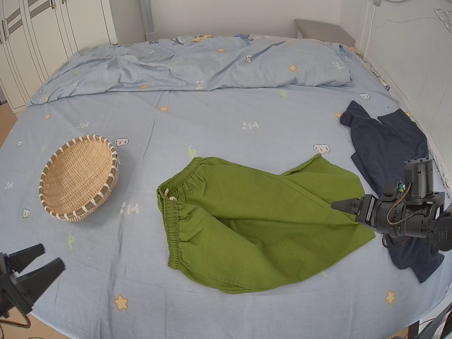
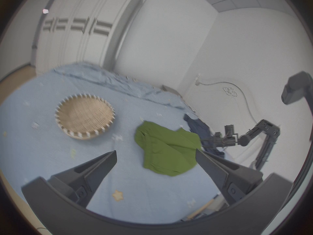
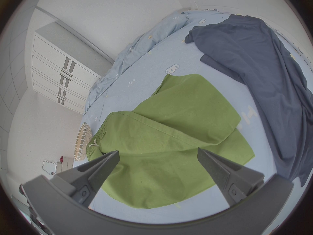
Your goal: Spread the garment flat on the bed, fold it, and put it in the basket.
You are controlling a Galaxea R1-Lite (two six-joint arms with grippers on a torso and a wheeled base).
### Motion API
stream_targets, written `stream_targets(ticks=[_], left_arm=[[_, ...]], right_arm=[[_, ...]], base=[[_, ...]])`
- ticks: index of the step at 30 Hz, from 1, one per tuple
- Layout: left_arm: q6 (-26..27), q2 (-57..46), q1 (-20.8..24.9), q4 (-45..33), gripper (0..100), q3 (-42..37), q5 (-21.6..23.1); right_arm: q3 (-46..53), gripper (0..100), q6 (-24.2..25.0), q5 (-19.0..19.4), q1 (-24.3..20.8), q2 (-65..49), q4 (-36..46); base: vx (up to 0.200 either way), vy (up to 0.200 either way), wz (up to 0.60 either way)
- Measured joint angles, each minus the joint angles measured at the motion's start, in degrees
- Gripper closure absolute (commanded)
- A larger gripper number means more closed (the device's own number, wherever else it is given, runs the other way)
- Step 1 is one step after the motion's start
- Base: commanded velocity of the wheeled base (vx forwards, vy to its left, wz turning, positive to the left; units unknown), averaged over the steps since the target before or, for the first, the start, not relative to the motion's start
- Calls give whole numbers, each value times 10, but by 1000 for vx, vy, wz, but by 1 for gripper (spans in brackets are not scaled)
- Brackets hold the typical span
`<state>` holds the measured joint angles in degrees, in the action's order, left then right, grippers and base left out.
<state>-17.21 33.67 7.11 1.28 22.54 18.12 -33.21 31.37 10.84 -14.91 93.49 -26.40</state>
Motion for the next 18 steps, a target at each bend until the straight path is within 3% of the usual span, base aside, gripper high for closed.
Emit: stream_targets(ticks=[8, 18], left_arm=[[-41, 232, 28, 182, 0, -52, 120], [38, 516, 41, 429, 0, -106, 195]], right_arm=[[7, 0, -2, 6, 16, 0, -19], [18, 0, -10, 8, 24, -13, -29]], base=[[0, 0, 0], [0, 0, 0]])
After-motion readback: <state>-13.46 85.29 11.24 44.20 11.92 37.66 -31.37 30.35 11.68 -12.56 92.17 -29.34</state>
